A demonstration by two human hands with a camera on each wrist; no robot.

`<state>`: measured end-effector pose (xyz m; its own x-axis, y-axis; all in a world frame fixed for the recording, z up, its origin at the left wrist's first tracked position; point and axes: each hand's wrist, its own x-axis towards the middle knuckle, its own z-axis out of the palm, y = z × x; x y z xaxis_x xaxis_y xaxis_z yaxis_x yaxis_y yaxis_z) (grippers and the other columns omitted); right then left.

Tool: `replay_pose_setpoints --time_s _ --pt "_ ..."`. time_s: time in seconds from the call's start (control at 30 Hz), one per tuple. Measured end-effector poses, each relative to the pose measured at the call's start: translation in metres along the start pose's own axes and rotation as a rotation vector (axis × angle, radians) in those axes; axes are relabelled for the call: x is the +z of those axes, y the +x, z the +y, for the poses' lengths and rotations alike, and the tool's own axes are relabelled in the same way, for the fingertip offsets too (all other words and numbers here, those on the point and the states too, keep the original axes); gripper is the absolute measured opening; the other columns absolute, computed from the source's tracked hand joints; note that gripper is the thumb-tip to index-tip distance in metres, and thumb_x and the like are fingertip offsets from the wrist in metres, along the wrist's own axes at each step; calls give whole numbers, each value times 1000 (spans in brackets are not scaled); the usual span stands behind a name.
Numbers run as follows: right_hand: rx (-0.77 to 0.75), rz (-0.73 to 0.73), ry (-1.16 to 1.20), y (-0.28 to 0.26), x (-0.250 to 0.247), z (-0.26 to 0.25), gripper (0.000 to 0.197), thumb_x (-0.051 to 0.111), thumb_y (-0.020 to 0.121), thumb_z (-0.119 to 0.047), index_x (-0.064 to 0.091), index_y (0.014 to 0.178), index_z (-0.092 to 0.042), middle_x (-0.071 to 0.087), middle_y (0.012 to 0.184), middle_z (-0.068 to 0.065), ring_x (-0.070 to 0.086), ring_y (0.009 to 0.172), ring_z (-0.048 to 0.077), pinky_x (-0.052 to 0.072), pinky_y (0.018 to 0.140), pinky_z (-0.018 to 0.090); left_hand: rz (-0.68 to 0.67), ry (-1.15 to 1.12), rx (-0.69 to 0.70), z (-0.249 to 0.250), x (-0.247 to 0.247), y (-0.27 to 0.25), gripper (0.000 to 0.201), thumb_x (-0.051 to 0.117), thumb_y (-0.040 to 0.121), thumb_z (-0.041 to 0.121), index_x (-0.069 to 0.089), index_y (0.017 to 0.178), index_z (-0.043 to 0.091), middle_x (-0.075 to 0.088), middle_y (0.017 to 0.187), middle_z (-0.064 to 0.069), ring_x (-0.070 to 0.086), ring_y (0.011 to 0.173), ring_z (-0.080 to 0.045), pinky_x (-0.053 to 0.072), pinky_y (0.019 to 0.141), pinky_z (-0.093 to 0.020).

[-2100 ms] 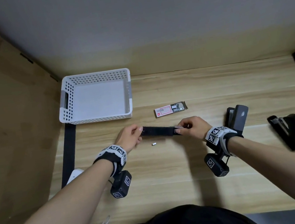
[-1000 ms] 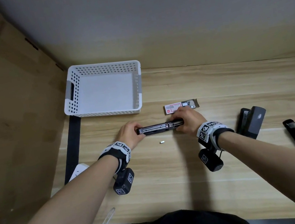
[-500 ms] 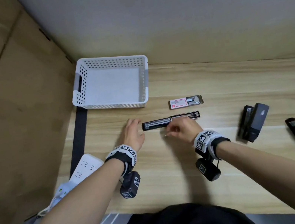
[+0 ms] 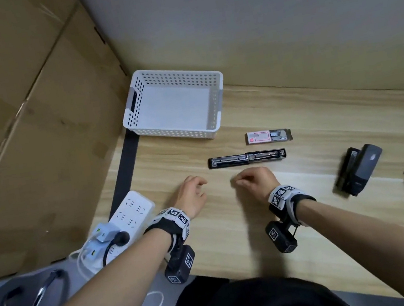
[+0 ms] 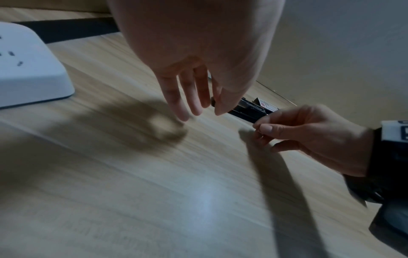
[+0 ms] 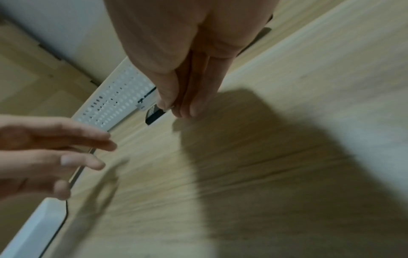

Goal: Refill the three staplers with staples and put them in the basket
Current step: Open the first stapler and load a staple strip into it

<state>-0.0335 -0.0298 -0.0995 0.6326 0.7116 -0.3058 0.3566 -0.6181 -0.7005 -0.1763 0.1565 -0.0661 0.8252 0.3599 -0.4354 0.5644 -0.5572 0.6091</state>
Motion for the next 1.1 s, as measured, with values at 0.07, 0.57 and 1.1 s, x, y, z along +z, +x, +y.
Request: replay_pose_setpoints --time_s 0.07,0.57,1.1 --pt "15 17 40 -3 -2 0 11 68 88 -20 76 96 -21 74 97 -5 63 88 10 49 83 26 -16 -22 20 2 6 -1 31 62 86 -2 64 116 8 57 115 -2 54 86 -11 35 69 0" --pt "202 83 139 23 -33 -20 16 72 79 -6 77 90 -16 68 76 -5 61 71 10 46 70 19 -28 -22 0 11 -6 8 22 57 85 8 69 100 20 60 110 6 60 86 -12 48 87 -27" --pt "38 -110 -321 25 -10 -10 24 66 75 -24 70 96 -34 64 91 -5 62 85 19 50 66 30 -79 -23 -58 -3 8 19 22 58 90 9 71 104 18 66 104 4 58 87 -12 50 86 -26"
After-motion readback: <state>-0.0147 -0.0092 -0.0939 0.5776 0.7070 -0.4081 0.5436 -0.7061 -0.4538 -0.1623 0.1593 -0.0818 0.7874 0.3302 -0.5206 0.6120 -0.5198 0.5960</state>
